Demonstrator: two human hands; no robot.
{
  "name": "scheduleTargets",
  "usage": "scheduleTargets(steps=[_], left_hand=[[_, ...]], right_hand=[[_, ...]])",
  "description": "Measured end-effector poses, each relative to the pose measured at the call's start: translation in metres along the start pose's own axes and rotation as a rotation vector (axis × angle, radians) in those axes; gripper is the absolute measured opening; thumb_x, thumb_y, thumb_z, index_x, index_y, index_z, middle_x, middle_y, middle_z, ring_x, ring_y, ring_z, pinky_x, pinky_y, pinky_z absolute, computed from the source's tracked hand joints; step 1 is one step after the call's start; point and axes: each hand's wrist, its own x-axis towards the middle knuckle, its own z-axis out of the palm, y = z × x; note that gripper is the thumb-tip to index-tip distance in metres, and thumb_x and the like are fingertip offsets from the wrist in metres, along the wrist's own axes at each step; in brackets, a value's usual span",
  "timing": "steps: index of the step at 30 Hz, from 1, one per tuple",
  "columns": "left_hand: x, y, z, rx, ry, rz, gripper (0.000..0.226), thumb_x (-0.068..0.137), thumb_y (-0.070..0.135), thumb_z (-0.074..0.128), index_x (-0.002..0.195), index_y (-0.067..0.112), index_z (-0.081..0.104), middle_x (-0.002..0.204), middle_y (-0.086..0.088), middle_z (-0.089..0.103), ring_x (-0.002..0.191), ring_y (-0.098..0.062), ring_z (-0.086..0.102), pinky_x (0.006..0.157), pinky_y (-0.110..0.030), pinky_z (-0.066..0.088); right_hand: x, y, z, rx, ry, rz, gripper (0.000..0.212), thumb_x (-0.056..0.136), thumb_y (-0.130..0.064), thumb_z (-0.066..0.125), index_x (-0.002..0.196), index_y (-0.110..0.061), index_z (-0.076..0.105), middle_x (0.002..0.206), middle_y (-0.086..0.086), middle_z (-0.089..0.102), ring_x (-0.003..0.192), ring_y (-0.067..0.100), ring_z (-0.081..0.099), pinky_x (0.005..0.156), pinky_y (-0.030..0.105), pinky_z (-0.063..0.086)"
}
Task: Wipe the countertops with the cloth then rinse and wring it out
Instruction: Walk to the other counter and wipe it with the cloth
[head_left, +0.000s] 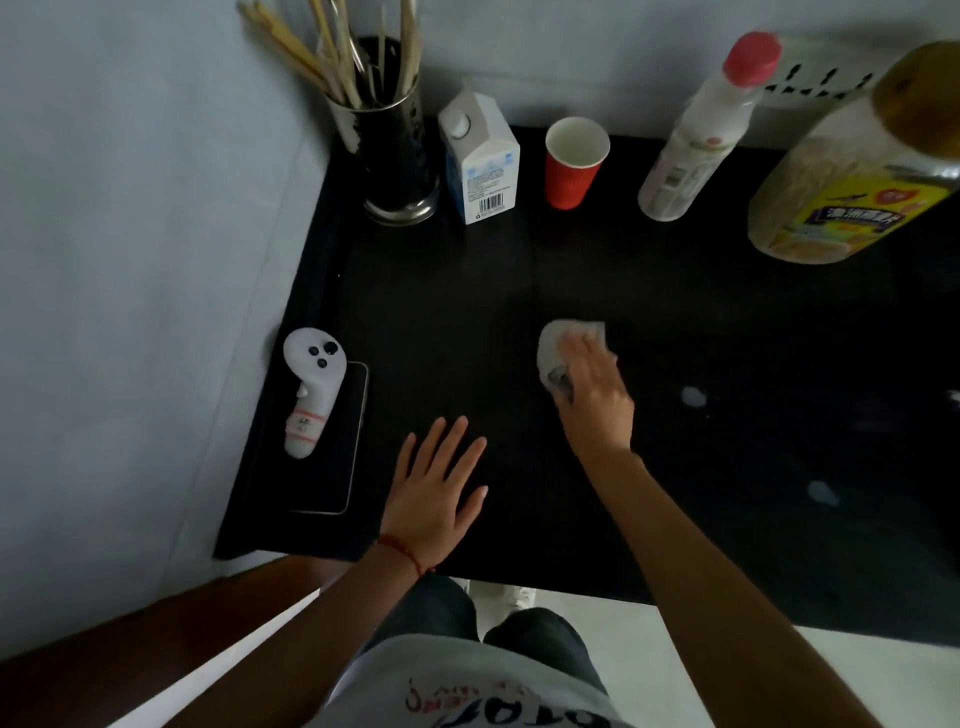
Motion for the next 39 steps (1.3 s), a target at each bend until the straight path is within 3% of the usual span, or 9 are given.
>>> scheduleTargets(steps=[5,10,15,19,20,25,29,35,39], left_hand=[[0.0,0.0,0.003,-0.019,0.038,0.009,0.051,0.085,0.046,0.038,0.133,0.028,0.038,0.145,-0.005,0.043,0.136,-0.022,0.023,0.114,-0.048,0.023],[0.0,-0.001,0.005,-0.031,0.064,0.017,0.052,0.085,0.045,0.04,0.134,0.027,0.038,0.145,-0.006,0.043,0.136,-0.023,0.025,0.112,-0.049,0.025],[-0.001,-0.002,0.006,-0.016,0.07,0.017,0.052,0.084,0.046,0.04,0.133,0.028,0.038,0.144,-0.005,0.044,0.136,-0.023,0.025,0.109,-0.05,0.026],[0.0,-0.002,0.006,0.002,0.067,0.02,0.052,0.085,0.046,0.04,0.133,0.027,0.038,0.144,-0.006,0.044,0.135,-0.023,0.025,0.108,-0.051,0.024],[0.0,-0.001,0.006,0.005,0.067,0.02,0.053,0.084,0.046,0.041,0.133,0.027,0.038,0.144,-0.006,0.044,0.135,-0.023,0.025,0.108,-0.051,0.024],[0.001,-0.003,0.006,0.008,0.082,0.026,0.053,0.083,0.046,0.04,0.133,0.027,0.039,0.142,-0.006,0.046,0.134,-0.023,0.026,0.107,-0.051,0.026],[0.001,-0.003,0.007,-0.011,0.094,0.031,0.052,0.084,0.045,0.041,0.132,0.027,0.04,0.143,-0.006,0.046,0.134,-0.024,0.029,0.107,-0.05,0.026],[0.003,0.0,0.002,-0.016,0.087,0.011,0.051,0.082,0.045,0.039,0.129,0.025,0.043,0.139,-0.007,0.05,0.131,-0.023,0.031,0.107,-0.049,0.033],[0.019,0.02,-0.004,-0.046,0.087,0.079,0.05,0.08,0.041,0.041,0.127,0.022,0.044,0.137,-0.009,0.052,0.128,-0.026,0.044,0.104,-0.049,0.038]], right_hand=[[-0.016,0.029,-0.006,-0.075,-0.08,-0.312,0.065,0.063,-0.002,0.077,0.123,-0.007,0.053,0.126,0.015,0.06,0.119,0.03,0.055,0.091,0.047,0.052],[0.049,-0.004,0.013,-0.008,0.016,0.153,0.057,0.078,-0.009,0.066,0.131,-0.011,0.046,0.136,0.013,0.051,0.127,0.031,0.047,0.096,0.051,0.048],[0.019,0.0,0.015,-0.064,-0.139,-0.395,0.055,0.073,-0.011,0.065,0.126,-0.009,0.052,0.131,0.014,0.057,0.122,0.027,0.053,0.101,0.041,0.043],[0.066,0.004,0.012,0.003,0.057,0.18,0.053,0.078,-0.004,0.064,0.129,-0.009,0.049,0.135,0.016,0.052,0.125,0.032,0.049,0.098,0.05,0.047],[0.061,-0.008,0.017,0.004,0.059,0.207,0.053,0.08,-0.006,0.062,0.13,-0.009,0.047,0.138,0.015,0.05,0.128,0.031,0.046,0.101,0.05,0.044],[0.006,-0.008,0.015,-0.044,-0.162,-0.32,0.062,0.072,-0.004,0.069,0.13,-0.013,0.047,0.137,0.009,0.052,0.129,0.023,0.045,0.104,0.044,0.042],[0.032,-0.001,0.006,-0.025,0.047,0.164,0.059,0.078,0.001,0.064,0.132,-0.012,0.046,0.14,0.011,0.048,0.132,0.026,0.042,0.105,0.049,0.041],[-0.04,-0.016,0.001,-0.025,-0.085,-0.045,0.062,0.073,-0.001,0.068,0.13,-0.014,0.048,0.138,0.006,0.051,0.132,0.014,0.035,0.107,0.036,0.034],[-0.057,-0.001,-0.024,-0.015,0.018,0.086,0.061,0.074,0.002,0.066,0.13,-0.015,0.048,0.136,0.008,0.052,0.128,0.019,0.045,0.1,0.036,0.042]])
